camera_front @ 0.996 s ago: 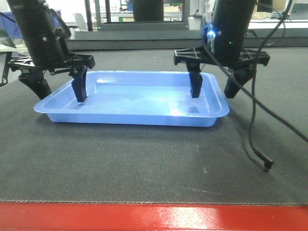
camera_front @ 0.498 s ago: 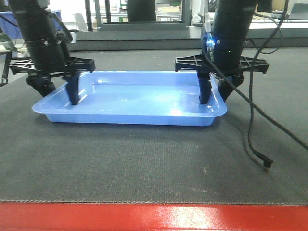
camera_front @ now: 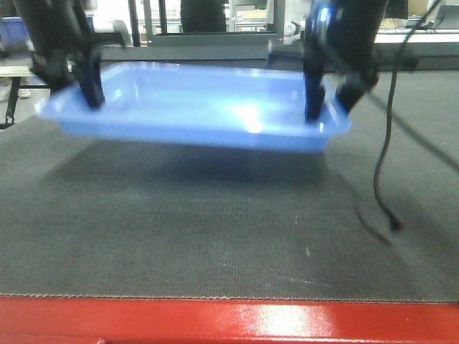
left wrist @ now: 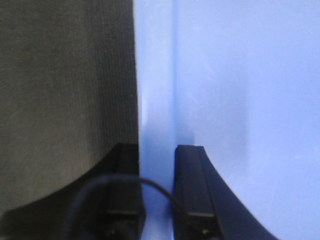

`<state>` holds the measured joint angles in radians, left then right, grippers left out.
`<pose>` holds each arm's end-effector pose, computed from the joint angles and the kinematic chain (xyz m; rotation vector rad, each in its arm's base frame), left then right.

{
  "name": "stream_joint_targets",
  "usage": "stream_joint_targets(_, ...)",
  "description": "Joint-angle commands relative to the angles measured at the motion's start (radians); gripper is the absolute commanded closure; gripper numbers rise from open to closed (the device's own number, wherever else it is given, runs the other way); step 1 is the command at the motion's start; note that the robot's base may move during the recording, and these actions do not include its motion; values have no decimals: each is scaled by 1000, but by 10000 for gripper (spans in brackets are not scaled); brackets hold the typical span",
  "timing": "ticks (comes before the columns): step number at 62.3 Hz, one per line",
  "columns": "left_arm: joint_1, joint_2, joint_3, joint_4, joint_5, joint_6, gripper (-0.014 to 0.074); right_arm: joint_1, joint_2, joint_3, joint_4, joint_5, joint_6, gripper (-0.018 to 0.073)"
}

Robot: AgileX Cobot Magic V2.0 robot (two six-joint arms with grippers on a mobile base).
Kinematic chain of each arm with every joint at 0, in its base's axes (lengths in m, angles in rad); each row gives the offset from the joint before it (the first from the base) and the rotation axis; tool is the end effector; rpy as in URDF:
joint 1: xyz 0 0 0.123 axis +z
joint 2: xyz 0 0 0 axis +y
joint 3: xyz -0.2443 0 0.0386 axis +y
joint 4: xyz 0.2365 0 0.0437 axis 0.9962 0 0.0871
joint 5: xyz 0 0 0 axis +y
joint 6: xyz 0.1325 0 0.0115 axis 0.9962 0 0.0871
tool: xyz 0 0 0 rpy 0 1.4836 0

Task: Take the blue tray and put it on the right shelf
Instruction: 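Lift the tray off the table with both grippers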

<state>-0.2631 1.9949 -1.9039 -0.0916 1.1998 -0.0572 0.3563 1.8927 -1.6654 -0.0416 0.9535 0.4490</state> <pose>0.4054 -0.1209 0.2282 0.2623 2.7740 -0.2085 0.3907 0.1406 0.2137 0.1030 2.6779 0.2064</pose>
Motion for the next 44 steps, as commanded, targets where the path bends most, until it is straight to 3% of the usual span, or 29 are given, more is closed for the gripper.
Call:
stream_joint_targets(1,-7,-116,-32,22,43,6,645,6,-144,-32,-57,-12,-23,499)
stream_joint_targets(24,-7,-308,-2,55,139,6,644,89,-340,-32,-179,101,-24,499)
stream_joint_targets(44,-11,-453,273,42,51,12,644,106,-410,90,-188,69,-24,499)
